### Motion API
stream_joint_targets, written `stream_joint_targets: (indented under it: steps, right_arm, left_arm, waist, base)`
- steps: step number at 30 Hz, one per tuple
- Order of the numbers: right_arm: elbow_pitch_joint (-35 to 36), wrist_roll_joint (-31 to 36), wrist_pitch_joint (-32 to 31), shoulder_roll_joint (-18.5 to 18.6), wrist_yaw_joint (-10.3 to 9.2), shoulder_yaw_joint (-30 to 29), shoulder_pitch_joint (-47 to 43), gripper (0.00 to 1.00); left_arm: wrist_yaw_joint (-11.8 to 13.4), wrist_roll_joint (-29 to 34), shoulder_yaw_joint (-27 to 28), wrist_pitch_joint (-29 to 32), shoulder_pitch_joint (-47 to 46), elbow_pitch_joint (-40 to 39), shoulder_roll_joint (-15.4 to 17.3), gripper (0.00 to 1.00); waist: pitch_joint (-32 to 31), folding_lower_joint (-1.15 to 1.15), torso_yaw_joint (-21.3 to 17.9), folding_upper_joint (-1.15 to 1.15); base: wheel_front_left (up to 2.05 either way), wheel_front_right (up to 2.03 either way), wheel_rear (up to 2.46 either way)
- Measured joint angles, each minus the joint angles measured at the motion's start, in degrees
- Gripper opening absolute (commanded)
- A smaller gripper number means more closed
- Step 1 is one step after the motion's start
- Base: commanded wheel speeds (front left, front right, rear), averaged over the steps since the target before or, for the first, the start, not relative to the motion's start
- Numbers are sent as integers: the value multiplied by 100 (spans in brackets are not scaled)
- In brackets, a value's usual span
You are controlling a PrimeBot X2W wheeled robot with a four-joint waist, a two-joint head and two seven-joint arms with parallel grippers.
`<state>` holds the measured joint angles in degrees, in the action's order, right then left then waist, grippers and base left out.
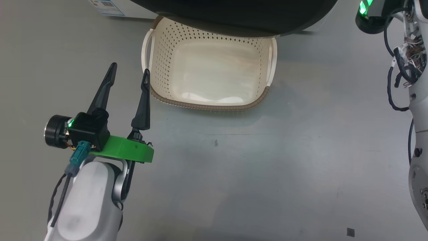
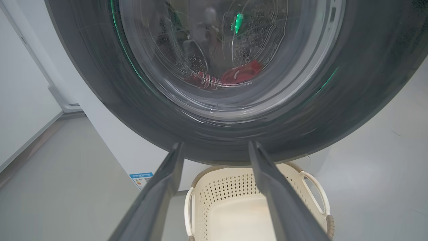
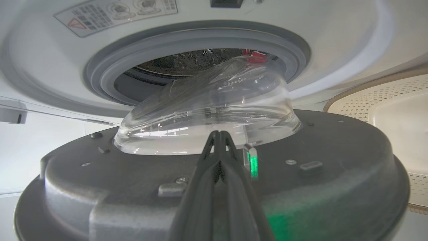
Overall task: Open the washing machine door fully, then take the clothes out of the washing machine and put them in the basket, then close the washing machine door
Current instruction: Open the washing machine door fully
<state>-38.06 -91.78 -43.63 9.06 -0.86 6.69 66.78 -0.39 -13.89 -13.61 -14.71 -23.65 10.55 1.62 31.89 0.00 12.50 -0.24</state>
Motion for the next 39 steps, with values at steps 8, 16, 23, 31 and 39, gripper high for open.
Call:
stream_joint_targets:
  steps: [8, 16, 23, 31, 39]
  right_arm:
    - [-12, -119, -232, -67, 160, 60, -287, 0]
    - [-15, -211, -405, -204, 283, 160, -580, 0]
    - [-16, -247, -448, -266, 334, 211, -751, 0]
    - [4, -259, -347, -282, 390, 140, -850, 0]
    - [75, -256, 53, -283, 553, -159, -983, 0]
  left_arm:
    - [-23, 46, -8, 0, 21, 66, 0, 100]
    - [-23, 46, -12, 0, 148, 138, 0, 100]
    - [-24, 46, -32, 0, 185, 162, 0, 100]
    - [-25, 46, -62, 0, 261, 169, 0, 100]
    - [-25, 45, -73, 0, 279, 169, 0, 100]
  waist:
    - [-176, 0, -45, 0]
    - [-365, 0, -63, 0]
    - [-507, 0, -83, 0]
    - [-601, 0, -93, 0]
    - [-667, 0, -107, 0]
  base:
    - [0, 0, 0]
    - [0, 0, 0]
    - [0, 0, 0]
    - [0, 0, 0]
    - [0, 0, 0]
